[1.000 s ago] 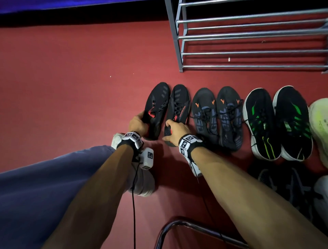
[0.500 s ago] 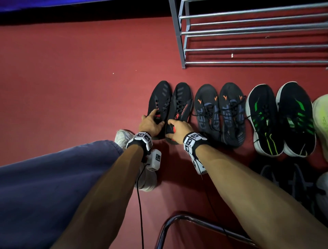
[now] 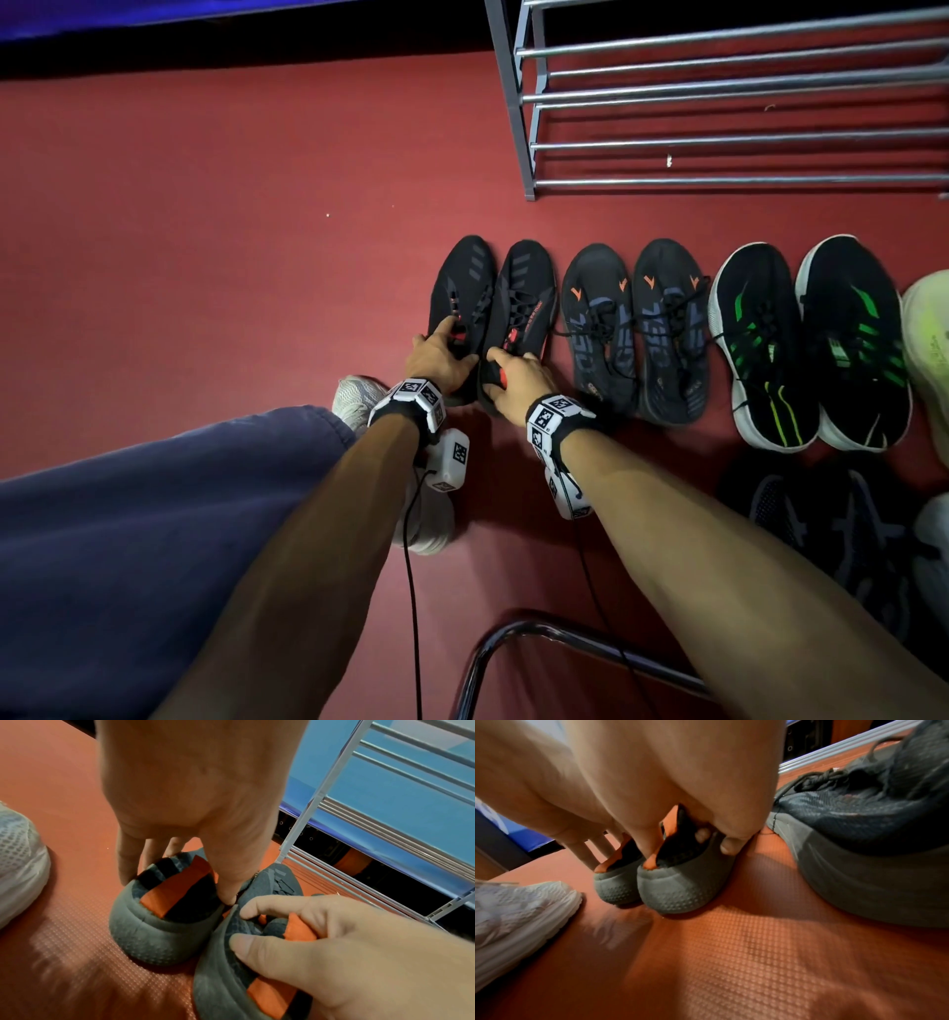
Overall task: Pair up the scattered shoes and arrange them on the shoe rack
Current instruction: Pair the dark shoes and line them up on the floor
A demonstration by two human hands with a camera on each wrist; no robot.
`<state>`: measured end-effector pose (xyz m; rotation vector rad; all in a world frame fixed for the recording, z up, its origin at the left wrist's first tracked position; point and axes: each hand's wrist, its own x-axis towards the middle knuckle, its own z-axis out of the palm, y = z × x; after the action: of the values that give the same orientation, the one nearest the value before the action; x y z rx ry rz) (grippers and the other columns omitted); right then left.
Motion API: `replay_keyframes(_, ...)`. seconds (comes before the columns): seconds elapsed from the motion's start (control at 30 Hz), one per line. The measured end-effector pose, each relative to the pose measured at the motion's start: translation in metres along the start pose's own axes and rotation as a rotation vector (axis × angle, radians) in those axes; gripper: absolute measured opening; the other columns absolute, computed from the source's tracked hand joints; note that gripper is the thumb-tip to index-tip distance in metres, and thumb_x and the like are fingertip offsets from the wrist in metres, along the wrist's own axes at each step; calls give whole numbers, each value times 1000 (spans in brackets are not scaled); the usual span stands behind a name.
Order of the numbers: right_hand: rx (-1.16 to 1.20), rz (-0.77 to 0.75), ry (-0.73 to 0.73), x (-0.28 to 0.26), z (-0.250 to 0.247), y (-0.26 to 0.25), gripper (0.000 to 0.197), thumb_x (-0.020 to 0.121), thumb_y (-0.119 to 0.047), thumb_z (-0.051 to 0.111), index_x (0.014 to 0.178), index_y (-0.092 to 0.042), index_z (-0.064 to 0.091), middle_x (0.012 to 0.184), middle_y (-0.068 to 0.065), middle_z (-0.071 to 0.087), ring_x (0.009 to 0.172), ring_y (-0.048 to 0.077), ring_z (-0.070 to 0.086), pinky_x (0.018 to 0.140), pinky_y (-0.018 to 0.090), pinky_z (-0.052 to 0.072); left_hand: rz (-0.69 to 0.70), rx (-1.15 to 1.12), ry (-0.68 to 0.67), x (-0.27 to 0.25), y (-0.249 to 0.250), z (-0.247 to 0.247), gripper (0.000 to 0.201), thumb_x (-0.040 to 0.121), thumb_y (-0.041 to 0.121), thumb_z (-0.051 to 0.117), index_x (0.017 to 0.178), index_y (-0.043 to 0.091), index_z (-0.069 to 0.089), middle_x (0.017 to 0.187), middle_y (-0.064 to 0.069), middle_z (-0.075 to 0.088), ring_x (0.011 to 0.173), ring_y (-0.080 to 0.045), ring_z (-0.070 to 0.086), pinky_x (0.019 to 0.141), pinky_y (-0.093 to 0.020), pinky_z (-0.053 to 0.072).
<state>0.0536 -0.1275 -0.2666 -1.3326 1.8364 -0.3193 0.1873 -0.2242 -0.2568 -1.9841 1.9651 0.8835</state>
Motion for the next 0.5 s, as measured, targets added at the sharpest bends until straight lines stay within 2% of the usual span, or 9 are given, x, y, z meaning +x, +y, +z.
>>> replay_keyframes(0.07, 54, 7, -57, 3, -7, 0, 42, 90, -35, 64, 130, -32, 53, 116, 13, 60, 109, 35, 60, 94, 37, 49, -2, -64, -41, 3, 1, -3, 81, 85, 42, 74, 154, 42, 31, 137, -12, 49, 122, -31, 58, 106, -35, 47)
replay_keyframes(0.13, 132, -18, -86, 3, -21, -2, 35, 90, -38, 65, 123, -28, 62, 115, 7, 67, 109, 27, 63, 91, 32, 51, 24, -176, -71, 3, 2, -6, 93, 79, 35, 77, 157, 36, 26, 146, -8, 49, 140, -30, 42, 117, -37, 37)
replay_keyframes(0.2, 238, 1, 77, 1, -37, -5, 24, 90, -43, 64, 103, -23, 71, 100, 2, 73, 95, 22, 67, 80, 30, 52, 42, -267, 21, -1, 8, -12, 94, 76, 33, 71, 158, 31, 25, 155, -8, 40, 147, -32, 29, 122, -41, 29)
replay_keyframes(0.23, 264, 38, 222, 1, -42, -5, 25, 91, -44, 62, 92, -21, 70, 90, 2, 72, 86, 23, 68, 73, 30, 51, 50, -313, 110, -4, 11, -17, 89, 77, 31, 68, 156, 26, 28, 155, -11, 39, 145, -35, 32, 120, -44, 31)
replay_keyframes(0.27, 256, 105, 340, 0, -45, -5, 27, 92, -43, 60, 87, -18, 66, 85, 4, 71, 82, 27, 67, 68, 31, 50, 38, -347, 191, -7, 15, -21, 81, 80, 28, 66, 154, 20, 33, 152, -13, 41, 141, -37, 38, 118, -45, 34)
replay_keyframes(0.3, 232, 193, 388, 0, -46, -5, 28, 92, -42, 59, 87, -15, 63, 87, 8, 70, 83, 31, 66, 68, 33, 50, 15, -364, 250, -7, 17, -24, 74, 84, 27, 65, 151, 15, 36, 149, -15, 44, 137, -37, 42, 116, -46, 36)
replay_keyframes(0.37, 190, 353, 309, -1, -43, -6, 34, 91, -43, 59, 96, -10, 63, 102, 15, 69, 95, 35, 67, 76, 37, 52, -92, -348, 266, -9, 17, -28, 69, 87, 30, 64, 146, 6, 40, 143, -19, 48, 132, -37, 47, 113, -46, 41)
replay_keyframes(0.43, 177, 393, 255, -4, -37, -9, 41, 91, -42, 61, 108, -5, 60, 115, 18, 65, 105, 37, 64, 82, 40, 52, -225, -397, 180, -9, 8, -27, 60, 86, 34, 65, 132, -2, 50, 127, -20, 59, 120, -38, 57, 100, -42, 49)
replay_keyframes(0.5, 212, 407, 278, -5, -32, -13, 48, 91, -40, 62, 120, -2, 51, 123, 19, 61, 111, 39, 62, 86, 41, 51, -293, -476, 61, -15, 2, -23, 44, 89, 30, 63, 116, -5, 62, 106, -18, 65, 104, -35, 65, 80, -36, 51)
